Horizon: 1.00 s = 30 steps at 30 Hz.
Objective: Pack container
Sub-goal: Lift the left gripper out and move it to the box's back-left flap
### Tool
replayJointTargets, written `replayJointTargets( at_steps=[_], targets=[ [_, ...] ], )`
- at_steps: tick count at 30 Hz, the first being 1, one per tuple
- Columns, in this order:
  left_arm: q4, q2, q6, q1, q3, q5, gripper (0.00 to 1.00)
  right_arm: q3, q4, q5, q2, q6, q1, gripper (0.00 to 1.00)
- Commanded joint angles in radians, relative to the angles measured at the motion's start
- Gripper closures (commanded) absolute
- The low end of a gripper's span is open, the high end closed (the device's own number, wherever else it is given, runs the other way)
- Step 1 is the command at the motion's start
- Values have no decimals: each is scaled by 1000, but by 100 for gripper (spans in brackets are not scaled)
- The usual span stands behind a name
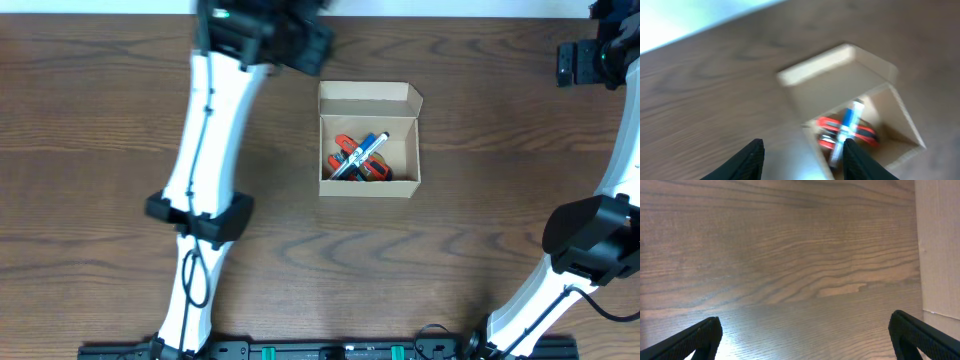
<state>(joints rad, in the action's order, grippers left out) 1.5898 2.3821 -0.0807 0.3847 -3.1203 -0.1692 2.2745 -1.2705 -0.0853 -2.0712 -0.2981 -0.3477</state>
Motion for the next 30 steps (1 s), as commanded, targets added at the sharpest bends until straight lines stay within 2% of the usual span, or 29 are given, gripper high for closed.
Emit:
replayJointTargets(
  at_steps=[1, 5, 8, 13, 16, 19, 21, 24, 25, 28, 29, 30],
  targets=[
    [6, -82, 76, -72, -20, 148, 49, -4, -1, 0, -11, 14, -8, 1],
    [16, -111, 124, -153, -20, 206, 47, -4, -1, 0, -11, 14, -8, 1],
    [15, -105, 157, -211, -14, 193, 42, -4, -1, 2, -11, 14, -8, 1],
    [32, -61, 173, -291, 35, 3, 41, -4, 48, 209, -11, 14, -8, 1],
    [49, -32, 196, -313, 106, -61, 52, -4, 103, 474, -11, 18, -7, 1],
    [29, -14, 201, -310, 215, -82, 53, -5, 137, 660, -11, 18, -4, 1],
    [-4, -7, 201, -304, 283, -138, 54, -5, 152, 687, -11, 18, 1, 1],
    [-58, 13, 215, -294, 379, -208, 62, -5, 182, 689, -11, 18, 10, 1],
    [-69, 21, 220, -292, 406, -226, 71, -5, 185, 696, -11, 18, 14, 1],
    [-87, 40, 220, -280, 448, -254, 83, -5, 179, 712, -11, 51, 14, 1],
    [-92, 43, 220, -277, 452, -254, 85, -5, 180, 719, -11, 60, 14, 2],
    [-100, 47, 220, -273, 452, -254, 86, -5, 183, 722, -11, 59, 14, 10]
  ],
)
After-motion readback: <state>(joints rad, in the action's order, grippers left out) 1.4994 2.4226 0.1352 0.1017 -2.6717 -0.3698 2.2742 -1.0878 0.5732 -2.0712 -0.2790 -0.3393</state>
